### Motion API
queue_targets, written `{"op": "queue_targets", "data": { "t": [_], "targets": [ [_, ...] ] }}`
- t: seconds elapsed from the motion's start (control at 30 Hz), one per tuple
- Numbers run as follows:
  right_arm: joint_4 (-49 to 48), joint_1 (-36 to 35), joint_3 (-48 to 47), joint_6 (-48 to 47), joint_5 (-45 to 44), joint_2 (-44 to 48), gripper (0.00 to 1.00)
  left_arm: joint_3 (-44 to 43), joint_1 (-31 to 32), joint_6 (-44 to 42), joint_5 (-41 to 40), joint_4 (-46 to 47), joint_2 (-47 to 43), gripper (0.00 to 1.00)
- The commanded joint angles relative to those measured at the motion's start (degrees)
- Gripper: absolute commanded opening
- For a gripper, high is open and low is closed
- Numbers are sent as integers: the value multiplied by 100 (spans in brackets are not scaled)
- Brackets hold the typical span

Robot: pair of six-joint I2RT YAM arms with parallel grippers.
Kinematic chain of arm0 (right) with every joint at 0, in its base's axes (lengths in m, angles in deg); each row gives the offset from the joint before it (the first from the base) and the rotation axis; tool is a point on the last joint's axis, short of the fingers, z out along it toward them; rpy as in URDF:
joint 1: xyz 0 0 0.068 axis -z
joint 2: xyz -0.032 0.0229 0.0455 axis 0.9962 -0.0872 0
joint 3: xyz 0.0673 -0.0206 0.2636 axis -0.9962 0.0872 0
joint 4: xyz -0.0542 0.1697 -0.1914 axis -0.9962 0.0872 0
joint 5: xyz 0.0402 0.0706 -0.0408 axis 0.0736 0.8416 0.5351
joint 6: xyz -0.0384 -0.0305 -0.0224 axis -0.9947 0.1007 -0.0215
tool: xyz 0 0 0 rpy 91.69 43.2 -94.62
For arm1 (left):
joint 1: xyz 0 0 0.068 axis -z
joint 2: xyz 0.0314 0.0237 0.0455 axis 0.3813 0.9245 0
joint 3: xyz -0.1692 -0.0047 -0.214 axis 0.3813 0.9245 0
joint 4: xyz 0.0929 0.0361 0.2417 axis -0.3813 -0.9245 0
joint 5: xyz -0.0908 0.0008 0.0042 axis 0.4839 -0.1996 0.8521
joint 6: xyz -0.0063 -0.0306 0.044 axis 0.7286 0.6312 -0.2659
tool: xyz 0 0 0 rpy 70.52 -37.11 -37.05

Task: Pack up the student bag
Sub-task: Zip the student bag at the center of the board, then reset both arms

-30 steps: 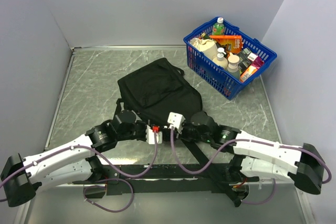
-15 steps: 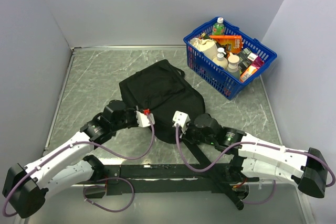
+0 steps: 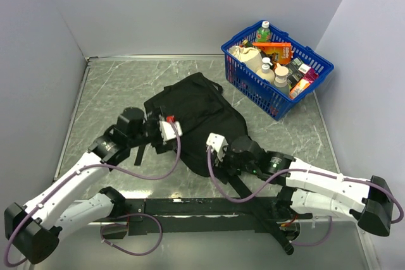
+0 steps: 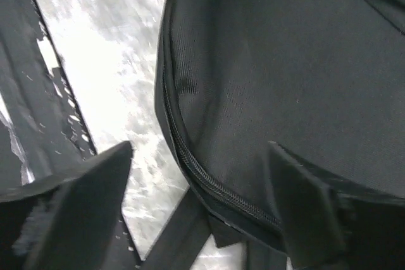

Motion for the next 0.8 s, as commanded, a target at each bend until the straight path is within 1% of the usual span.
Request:
{"op": "queue_targets", "data": {
  "t": [0.0, 0.07, 0.1, 0.13, 0.17, 0.2, 0.23, 0.27, 0.3, 0.33, 0.37, 0.4, 0.47, 0.5, 0.57, 0.6, 0.67, 0.7, 0.77],
  "targets": [
    [-17, -55, -732, 443, 72, -99, 100, -970, -3, 781, 1040, -161, -14, 96],
    [35, -46, -1004, 723, -323, -64, 100, -1156, -3, 1386, 953, 23, -14, 96],
    [79, -29, -1110, 847, -603, -29, 100, -1331, -11, 1676, 578, 120, 4, 96],
    [140, -28, -1381, 961, -1145, -29, 100, -1411, -11, 2175, 392, 269, 30, 96],
    [341, 137, -1531, 1067, -1246, -37, 100, -1603, -20, 2441, 155, 314, 135, 96],
    [439, 278, -1698, 1285, -1212, -81, 100, -1753, -55, 2774, -334, 297, 231, 96],
    [544, 488, -2004, 1392, -1073, -142, 100, -1955, -108, 3230, -461, 166, 389, 96],
    [693, 908, -2120, 1558, -593, -195, 100, -2218, -195, 3383, -480, -401, 599, 96],
    [729, 1138, -2217, 1664, -431, -317, 100, -2812, -474, 3532, -454, -703, 1080, 96],
    [721, 1349, -2314, 1761, -221, -406, 100, -3105, -651, 3829, -358, -975, 1320, 96],
    [747, 1552, -2367, 1980, -10, -494, 100, -3360, -853, 4102, -244, -1430, 1749, 96],
    [852, 1971, -2429, 2121, 88, -747, 100, -3798, -1281, 4201, -60, -1592, 1927, 96],
    [992, 2448, -2613, 2498, 570, -1082, 100, -4108, -1662, 4394, 126, -1812, 2191, 96],
    [1063, 2807, -2657, 2613, 1042, -1397, 100, -4258, -2064, 4465, 187, -1900, 2358, 96],
    [871, 3091, -2588, 2876, 1432, -1583, 100, -4417, -2357, 4475, 328, -2172, 2612, 96],
    [757, 3144, -2518, 2904, 1608, -1619, 100, -4522, -2593, 4300, 381, -2600, 2701, 96],
    [616, 3153, -2386, 3009, 1417, -1585, 100, -4471, -2823, 3931, 653, -2963, 2842, 96],
    [598, 3162, -2351, 3123, 1347, -1506, 100, -4253, -2954, 3520, 593, -3043, 2834, 96],
    [781, 3153, -2359, 3273, 1031, -1427, 100, -3840, -3122, 3420, 505, -2790, 2572, 96]
  ]
}}
